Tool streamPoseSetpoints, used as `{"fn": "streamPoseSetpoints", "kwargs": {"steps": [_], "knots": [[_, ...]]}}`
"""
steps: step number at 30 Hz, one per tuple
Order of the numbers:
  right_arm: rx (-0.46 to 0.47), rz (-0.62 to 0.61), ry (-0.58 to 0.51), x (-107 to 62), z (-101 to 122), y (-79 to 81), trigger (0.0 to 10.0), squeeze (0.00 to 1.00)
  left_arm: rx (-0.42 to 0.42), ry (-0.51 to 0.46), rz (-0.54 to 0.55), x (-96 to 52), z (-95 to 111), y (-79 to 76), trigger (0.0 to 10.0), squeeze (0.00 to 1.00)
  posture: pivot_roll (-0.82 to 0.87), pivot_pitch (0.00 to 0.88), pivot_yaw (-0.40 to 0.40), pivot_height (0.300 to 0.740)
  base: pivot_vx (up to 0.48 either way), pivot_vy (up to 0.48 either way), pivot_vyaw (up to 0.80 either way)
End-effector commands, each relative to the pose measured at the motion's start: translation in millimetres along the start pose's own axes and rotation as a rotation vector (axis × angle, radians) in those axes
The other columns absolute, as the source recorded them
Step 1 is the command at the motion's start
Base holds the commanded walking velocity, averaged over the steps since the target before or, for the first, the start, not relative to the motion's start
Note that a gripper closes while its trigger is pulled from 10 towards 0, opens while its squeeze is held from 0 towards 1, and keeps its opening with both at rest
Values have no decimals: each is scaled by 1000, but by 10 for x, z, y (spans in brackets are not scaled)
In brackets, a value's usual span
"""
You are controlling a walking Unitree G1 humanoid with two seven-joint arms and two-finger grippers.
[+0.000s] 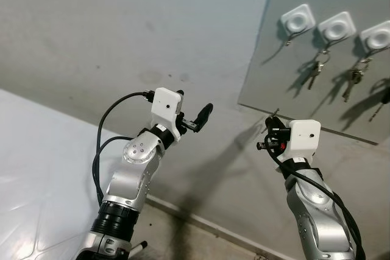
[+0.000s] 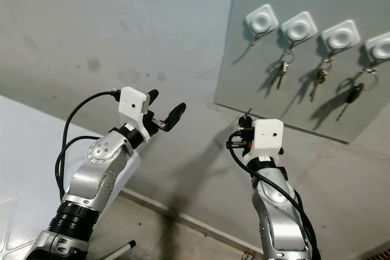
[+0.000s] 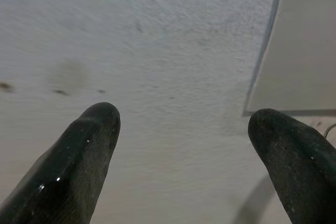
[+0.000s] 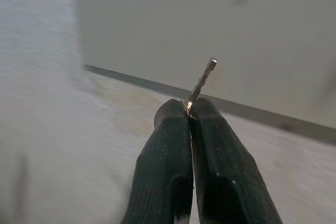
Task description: Hang keys on a hook
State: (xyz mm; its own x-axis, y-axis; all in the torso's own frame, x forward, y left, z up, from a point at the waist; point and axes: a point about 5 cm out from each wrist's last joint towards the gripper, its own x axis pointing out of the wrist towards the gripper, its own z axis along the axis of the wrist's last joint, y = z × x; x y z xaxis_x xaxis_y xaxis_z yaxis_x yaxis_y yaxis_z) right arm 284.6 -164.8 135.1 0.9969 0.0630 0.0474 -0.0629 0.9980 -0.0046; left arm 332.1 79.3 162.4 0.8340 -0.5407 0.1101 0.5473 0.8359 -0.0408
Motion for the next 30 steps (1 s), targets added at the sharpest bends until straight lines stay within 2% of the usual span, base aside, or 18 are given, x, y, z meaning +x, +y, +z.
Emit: {"fn": "streamPoseSetpoints", "kwargs": {"steps": [1,4,6,11,15,16,21,30], "knots": [[-2,-7,-17,-6,59,-20,10000,0,-34,9,33,11,21,38,10000,0,-28,0,-25,740,0,472,-700],[-5,-9,-14,-7,56,-22,10000,0,-34,-10,72,4,32,68,10000,0,-25,0,-29,740,0,264,-702],[-4,-8,-20,-9,61,-20,10000,0,-42,15,100,10,16,90,10000,0,-24,0,-30,740,0,0,-631],[-4,3,-19,-17,58,-7,10000,0,-41,39,133,24,28,116,10000,0,-22,0,-33,740,0,0,0],[-1,18,-18,-27,60,9,10000,0,20,18,94,19,89,87,10000,0,-22,0,-36,740,0,0,0],[-1,43,-23,-33,71,28,10000,0,84,12,53,18,125,42,10000,0,-21,0,-38,740,0,0,0],[-9,76,-40,-39,108,61,10000,0,162,-21,-42,22,217,-84,10000,0,-22,0,-41,740,0,0,0],[-5,78,-50,-60,121,66,10000,0,169,-20,-78,-5,207,-119,10000,0,-27,0,-37,740,0,0,0]]}}
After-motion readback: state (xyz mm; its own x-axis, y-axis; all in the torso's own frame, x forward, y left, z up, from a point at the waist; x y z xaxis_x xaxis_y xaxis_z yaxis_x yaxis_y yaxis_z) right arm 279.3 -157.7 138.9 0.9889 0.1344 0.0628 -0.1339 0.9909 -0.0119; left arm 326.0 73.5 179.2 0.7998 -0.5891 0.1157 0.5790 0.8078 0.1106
